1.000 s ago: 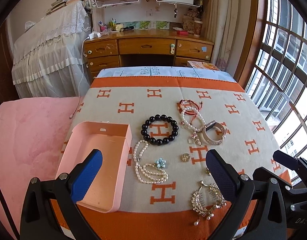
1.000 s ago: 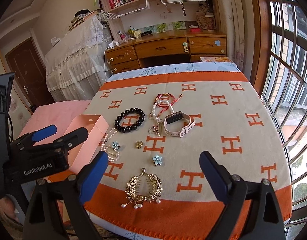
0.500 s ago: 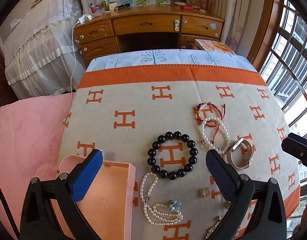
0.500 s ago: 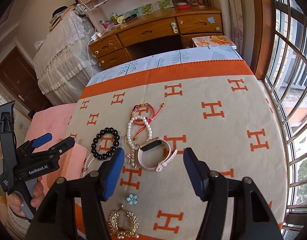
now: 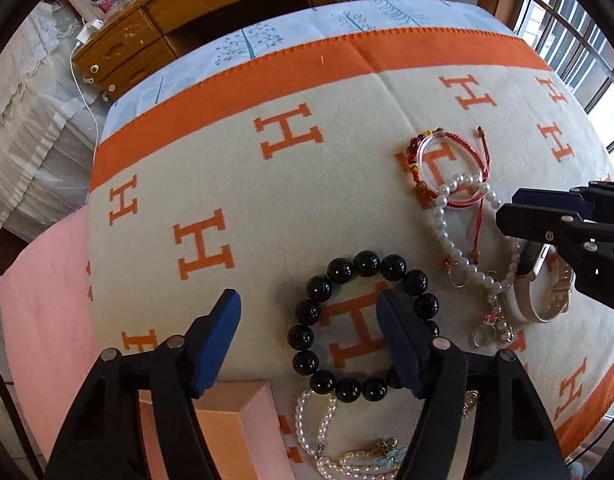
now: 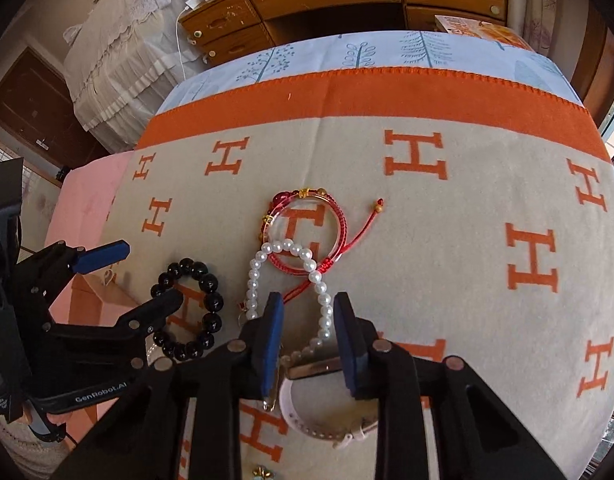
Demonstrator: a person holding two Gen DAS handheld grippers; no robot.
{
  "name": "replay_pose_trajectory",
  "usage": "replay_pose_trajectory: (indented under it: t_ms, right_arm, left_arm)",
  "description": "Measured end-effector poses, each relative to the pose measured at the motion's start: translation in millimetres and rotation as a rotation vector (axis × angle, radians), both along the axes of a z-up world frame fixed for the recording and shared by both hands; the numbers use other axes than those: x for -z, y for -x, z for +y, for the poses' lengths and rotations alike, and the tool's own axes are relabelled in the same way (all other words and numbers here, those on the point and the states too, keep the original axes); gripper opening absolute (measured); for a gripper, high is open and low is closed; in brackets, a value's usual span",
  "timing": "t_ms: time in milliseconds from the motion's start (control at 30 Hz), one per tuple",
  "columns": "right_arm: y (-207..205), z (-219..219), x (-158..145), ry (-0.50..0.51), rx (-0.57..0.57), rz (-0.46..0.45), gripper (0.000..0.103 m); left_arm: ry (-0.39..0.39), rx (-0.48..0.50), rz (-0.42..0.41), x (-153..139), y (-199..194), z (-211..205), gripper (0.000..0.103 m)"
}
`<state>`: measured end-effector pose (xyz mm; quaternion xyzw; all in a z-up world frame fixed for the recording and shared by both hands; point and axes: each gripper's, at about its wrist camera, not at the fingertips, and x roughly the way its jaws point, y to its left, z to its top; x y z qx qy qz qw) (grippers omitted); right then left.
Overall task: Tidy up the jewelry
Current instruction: 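Grasp the pearl bracelet with the right tool while the left tool grasps the black bead bracelet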
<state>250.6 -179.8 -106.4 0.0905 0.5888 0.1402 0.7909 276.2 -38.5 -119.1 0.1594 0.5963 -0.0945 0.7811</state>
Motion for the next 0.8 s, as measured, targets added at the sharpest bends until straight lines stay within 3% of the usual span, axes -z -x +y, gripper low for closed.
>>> replay_pose_trajectory:
  t_ms: [300,367,400,433,600,800]
  right_arm:
    - [-11.1,8.1,9.3,0.067,-0.019,-0.014,0.017]
    - [-11.5,8.5,10.2,0.077,-0.009,-0.019,0.009]
    - [-11.1,7.6,10.0,0.076,-0.005,-0.020,0.008]
    - [-9.1,7.4,9.7,0.067,0.002,-0.017,0.008]
    - [-0.1,5.5,0.8,0.027,0.027,-0.033,0.008]
    - [24.1,6.2,-37.5,-0.033,0.027,-0.129,0.008]
  left_arm:
    - [0.021,-0.011,0.036,15.5,-9.4,7.1,0.061]
    - [0.044,-0.007,0.038,14.9,-10.7,10.4,0.056]
    - [0.081,-0.002,0.051,14.5,-10.7,11.5,0.039]
    - [0.118,-0.003,0.069,13.8,-10.6,12.8,0.015]
    - [0.105,-0.059,0.034,11.6,-8.1,14.2,0.013]
    - [0.256,-0.155,-0.066,-26.6,12.3,30.4,0.012]
